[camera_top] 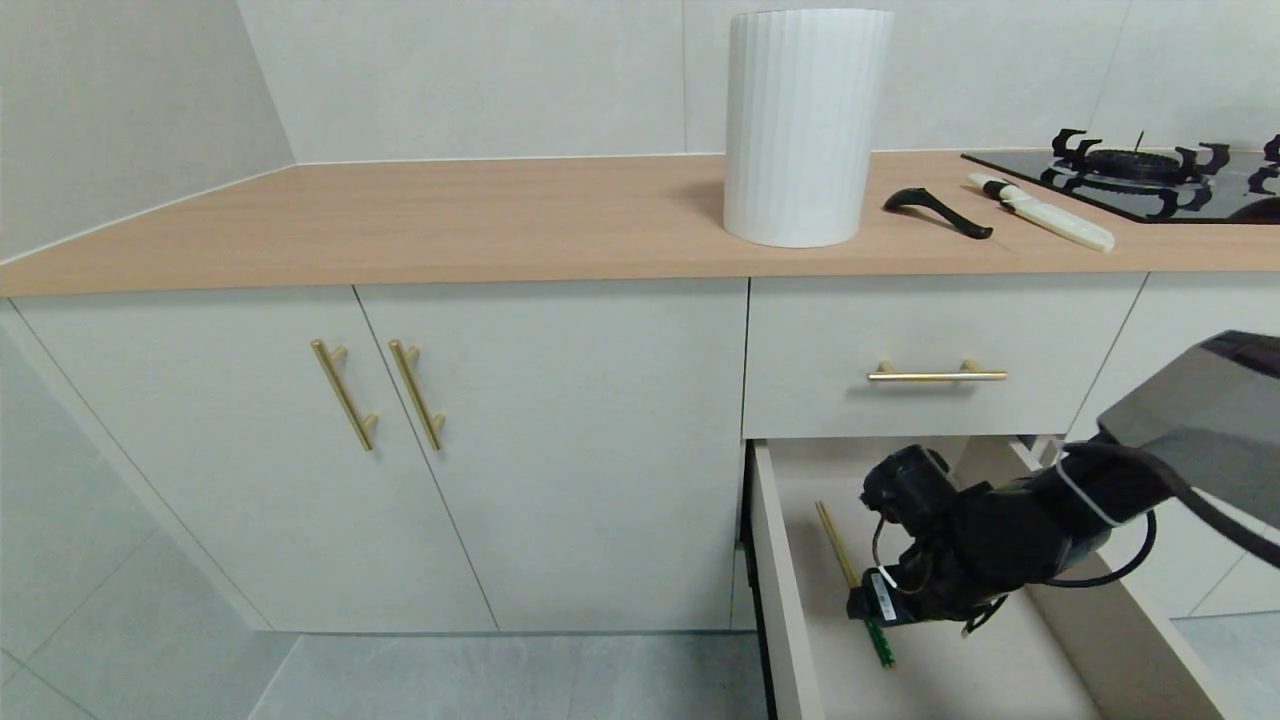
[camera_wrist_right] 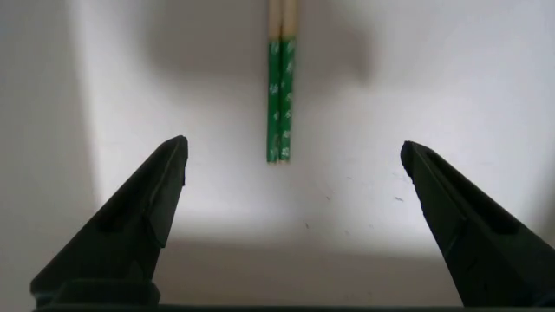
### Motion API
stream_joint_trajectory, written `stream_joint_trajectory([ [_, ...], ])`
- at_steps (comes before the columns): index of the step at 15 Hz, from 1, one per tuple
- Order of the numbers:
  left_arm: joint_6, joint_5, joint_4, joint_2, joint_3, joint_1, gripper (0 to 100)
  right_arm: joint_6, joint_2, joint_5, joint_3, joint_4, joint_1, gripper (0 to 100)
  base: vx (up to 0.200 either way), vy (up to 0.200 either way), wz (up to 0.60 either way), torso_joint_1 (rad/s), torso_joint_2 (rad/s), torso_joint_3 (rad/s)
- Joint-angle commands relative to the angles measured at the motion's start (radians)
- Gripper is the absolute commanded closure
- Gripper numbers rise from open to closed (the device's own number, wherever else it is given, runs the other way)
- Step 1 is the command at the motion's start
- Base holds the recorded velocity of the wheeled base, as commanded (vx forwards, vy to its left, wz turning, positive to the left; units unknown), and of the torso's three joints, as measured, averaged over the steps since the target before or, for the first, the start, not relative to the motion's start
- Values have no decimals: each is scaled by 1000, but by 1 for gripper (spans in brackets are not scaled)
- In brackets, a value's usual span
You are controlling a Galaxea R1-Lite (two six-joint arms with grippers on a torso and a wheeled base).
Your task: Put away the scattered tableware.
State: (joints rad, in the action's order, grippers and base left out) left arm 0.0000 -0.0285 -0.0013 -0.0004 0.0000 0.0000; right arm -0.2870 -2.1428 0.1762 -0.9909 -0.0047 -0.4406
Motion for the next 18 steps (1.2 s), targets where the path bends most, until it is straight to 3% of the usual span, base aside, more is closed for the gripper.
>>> stream_joint_trajectory([
  [1, 0, -1, 0, 0, 0, 0, 0, 0, 165, 0, 26, 0, 13, 0, 0, 0, 0, 0, 0, 0],
  [4, 0, -1, 0, 0, 0, 0, 0, 8, 310, 9, 47, -6, 25, 0, 0, 0, 0, 0, 0, 0],
  [8, 0, -1, 0, 0, 0, 0, 0, 16, 449, 101, 49, -5, 34, 0, 0, 0, 0, 0, 0, 0],
  [18, 0, -1, 0, 0, 0, 0, 0, 98, 641, 106, 64, -15, 92, 0, 0, 0, 0, 0, 0, 0],
])
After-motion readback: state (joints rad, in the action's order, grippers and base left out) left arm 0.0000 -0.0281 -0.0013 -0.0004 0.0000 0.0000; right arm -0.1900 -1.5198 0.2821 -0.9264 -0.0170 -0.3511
